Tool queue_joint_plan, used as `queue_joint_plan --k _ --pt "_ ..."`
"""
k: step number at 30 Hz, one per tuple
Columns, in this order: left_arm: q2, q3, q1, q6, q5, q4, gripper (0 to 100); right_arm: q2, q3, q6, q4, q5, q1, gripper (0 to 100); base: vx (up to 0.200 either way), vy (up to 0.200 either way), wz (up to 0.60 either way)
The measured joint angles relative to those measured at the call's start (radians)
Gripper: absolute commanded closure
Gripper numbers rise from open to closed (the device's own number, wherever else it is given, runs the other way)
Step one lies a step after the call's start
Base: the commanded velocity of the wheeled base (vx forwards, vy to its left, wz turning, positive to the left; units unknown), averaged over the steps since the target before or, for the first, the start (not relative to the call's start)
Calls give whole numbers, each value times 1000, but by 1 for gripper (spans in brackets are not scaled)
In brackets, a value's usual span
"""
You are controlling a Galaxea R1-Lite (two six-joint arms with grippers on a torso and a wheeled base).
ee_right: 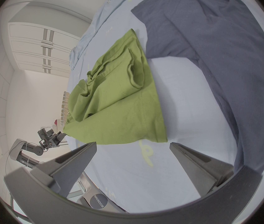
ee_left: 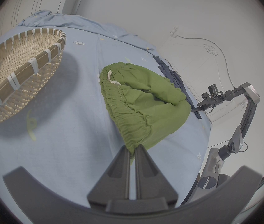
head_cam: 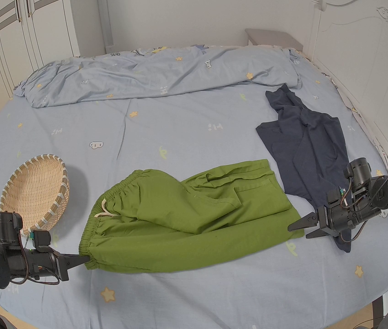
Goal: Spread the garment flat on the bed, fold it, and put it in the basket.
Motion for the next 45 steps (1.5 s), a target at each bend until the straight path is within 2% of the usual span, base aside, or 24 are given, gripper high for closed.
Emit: queue_joint_plan --k 10,21,22,37,45 --pt "0 -2 0 0 0 0 100 44 12 4 -101 9 -10 0 0 0 0" --pt "0 -4 0 0 0 0 100 85 3 10 -151 26 7 0 0 0 0" --pt "1 -4 0 0 0 0 100 88 3 10 -154 25 10 100 0 0 0" --pt "3 -15 24 0 -1 0 100 105 3 -2 -159 29 -23 100 0 0 0" --pt "1 -18 39 0 -2 0 100 95 26 -38 -154 25 -14 100 0 0 0"
